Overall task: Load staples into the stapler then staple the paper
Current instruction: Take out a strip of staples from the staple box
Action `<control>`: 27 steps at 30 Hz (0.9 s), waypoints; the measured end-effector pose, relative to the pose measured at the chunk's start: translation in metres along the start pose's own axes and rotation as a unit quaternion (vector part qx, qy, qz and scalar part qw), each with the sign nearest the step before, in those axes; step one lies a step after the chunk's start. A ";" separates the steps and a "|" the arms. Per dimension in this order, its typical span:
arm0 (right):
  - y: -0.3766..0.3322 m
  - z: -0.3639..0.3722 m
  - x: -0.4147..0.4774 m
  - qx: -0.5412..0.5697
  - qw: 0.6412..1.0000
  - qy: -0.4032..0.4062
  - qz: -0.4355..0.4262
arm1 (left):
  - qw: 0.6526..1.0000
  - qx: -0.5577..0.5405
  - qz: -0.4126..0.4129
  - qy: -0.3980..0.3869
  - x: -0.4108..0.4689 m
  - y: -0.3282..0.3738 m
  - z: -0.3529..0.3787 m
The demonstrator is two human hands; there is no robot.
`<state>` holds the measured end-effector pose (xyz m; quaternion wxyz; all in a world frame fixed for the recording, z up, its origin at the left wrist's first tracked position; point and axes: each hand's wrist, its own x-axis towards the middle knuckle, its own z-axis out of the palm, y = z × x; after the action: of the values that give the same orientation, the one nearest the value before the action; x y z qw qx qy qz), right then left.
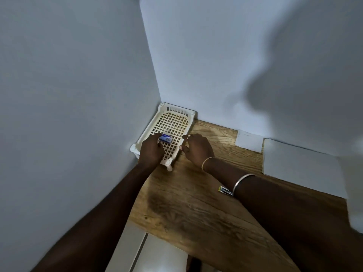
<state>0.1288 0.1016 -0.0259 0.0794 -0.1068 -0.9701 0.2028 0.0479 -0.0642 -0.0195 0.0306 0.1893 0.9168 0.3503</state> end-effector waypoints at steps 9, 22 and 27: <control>-0.014 0.039 0.041 0.012 0.999 -0.003 0.039 | 0.998 0.010 -0.060 -0.035 0.028 -0.019 0.006; -0.014 0.054 0.042 0.041 0.997 0.043 0.048 | 0.996 -0.043 -0.077 -0.028 0.026 -0.015 0.009; -0.011 0.028 0.013 0.133 0.985 0.087 0.062 | 0.986 -0.152 -0.073 -0.001 0.005 -0.001 0.001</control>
<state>0.1084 0.0846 -0.0453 0.1637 -0.1728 -0.9154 0.3247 0.0430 -0.0626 -0.0204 0.0849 0.1156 0.8640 0.4826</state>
